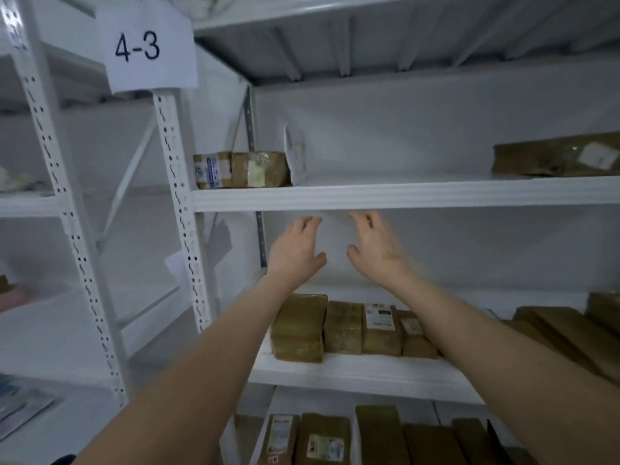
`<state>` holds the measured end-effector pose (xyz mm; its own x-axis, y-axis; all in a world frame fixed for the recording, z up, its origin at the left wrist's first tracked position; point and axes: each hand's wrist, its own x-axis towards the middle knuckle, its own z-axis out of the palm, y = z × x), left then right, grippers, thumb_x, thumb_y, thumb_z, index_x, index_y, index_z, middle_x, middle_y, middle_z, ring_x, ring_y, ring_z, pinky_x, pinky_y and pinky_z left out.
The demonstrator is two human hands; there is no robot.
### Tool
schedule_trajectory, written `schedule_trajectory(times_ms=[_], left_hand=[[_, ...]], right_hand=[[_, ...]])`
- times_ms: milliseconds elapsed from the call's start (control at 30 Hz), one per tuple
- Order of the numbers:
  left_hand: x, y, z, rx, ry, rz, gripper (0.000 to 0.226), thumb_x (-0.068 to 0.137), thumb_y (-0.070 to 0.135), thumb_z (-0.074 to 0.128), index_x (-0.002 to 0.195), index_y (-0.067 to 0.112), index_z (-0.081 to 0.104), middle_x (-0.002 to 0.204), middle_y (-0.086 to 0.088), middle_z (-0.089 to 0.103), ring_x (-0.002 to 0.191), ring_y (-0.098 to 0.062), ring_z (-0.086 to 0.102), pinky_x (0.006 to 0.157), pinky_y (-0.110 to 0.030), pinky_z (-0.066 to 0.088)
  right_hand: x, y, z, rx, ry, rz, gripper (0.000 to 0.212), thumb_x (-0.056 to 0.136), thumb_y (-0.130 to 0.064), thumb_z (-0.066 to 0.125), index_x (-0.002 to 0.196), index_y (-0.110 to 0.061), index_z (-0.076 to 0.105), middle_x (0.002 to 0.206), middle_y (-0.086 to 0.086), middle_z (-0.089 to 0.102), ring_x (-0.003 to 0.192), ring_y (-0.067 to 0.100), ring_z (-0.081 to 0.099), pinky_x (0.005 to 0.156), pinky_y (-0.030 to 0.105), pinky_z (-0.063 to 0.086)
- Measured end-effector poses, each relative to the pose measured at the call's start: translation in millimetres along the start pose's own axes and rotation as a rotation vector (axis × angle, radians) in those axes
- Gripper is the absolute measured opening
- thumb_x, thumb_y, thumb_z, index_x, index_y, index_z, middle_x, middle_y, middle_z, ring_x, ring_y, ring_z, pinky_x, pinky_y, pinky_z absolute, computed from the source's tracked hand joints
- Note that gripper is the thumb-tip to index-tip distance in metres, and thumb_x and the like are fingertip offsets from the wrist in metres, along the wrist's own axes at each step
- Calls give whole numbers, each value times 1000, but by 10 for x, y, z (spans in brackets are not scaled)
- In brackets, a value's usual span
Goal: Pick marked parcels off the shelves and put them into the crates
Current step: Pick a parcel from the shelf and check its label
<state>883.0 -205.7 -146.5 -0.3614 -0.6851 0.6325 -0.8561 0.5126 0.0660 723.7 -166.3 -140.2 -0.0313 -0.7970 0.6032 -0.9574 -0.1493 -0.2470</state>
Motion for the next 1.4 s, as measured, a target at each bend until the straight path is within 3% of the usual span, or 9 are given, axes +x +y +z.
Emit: schedule_trajectory(times_ms=[300, 500, 633, 800, 967, 1100, 1167, 1267, 1400], left_hand=[[1095, -446, -488, -25, 313, -49, 57, 89, 28, 57, 140, 9, 39, 136, -13, 44, 124, -30, 45, 96, -40, 41], [1934, -829, -644, 39, 230, -166, 81, 89, 48, 58, 149, 9, 19, 146, -14, 40, 132, -30, 40, 102, -42, 39], [2390, -819, -578, 17, 173, -251, 91, 85, 55, 60, 148, 7, 16, 132, -18, 51, 118, -35, 52, 87, -40, 47], [2644, -714, -385, 92, 257, -162, 30, 95, 30, 52, 109, 4, 58, 110, -18, 64, 100, -35, 61, 72, -34, 45], [2773, -454, -283, -579, 403, -202, 15, 84, 18, 60, 79, 4, 61, 85, -23, 65, 85, -37, 63, 72, -41, 52], [2701, -69, -223, -1416, 320, -353, 10, 85, 4, 62, 90, 12, 63, 83, -9, 66, 77, -26, 66, 65, -37, 60], [2637, 175, -167, -1532, 271, -371, 14, 88, -2, 59, 87, 12, 59, 79, -5, 63, 69, -19, 62, 55, -27, 58], [2543, 466, -97, -1570, 198, -380, 21, 86, -5, 57, 82, 15, 54, 80, -7, 62, 68, -18, 61, 49, -23, 57], [2486, 699, -22, -1379, 113, -324, 31, 84, -3, 62, 108, 15, 54, 87, -9, 60, 62, -16, 60, 48, -23, 56]], right_hand=[[1091, -269, -283, 51, 147, 20, 61, 90, -25, 55, 146, -24, 29, 141, 6, 33, 127, 26, 38, 94, 37, 43], [1799, -347, -57, 109, 74, 104, 61, 90, -32, 58, 144, -23, 33, 145, 8, 34, 131, 29, 36, 102, 38, 38], [1976, -157, -9, 77, 71, 149, 62, 88, -31, 59, 144, -23, 33, 144, 10, 35, 130, 31, 38, 103, 39, 39], [1977, 168, -139, 54, 85, 217, 62, 88, -29, 58, 144, -24, 32, 143, 10, 35, 129, 31, 39, 103, 39, 40], [1934, 439, -299, 248, 129, 295, 73, 89, -31, 62, 149, -12, 24, 145, 15, 40, 130, 32, 43, 103, 34, 37], [1899, 649, -499, 746, 161, 469, 88, 85, -48, 66, 150, -18, 15, 137, 7, 47, 104, 29, 59, 84, 35, 51], [1861, 732, -608, 950, 92, 497, 76, 84, -48, 68, 142, -22, 27, 123, 0, 54, 90, 27, 65, 73, 34, 55], [1886, 935, -699, 1151, 211, 467, 47, 82, -12, 72, 123, -15, 51, 113, 5, 66, 90, 26, 69, 70, 39, 59], [1840, 1258, -900, 987, 375, 540, 60, 72, -2, 72, 126, -13, 49, 119, 11, 63, 101, 30, 64, 80, 46, 58]])
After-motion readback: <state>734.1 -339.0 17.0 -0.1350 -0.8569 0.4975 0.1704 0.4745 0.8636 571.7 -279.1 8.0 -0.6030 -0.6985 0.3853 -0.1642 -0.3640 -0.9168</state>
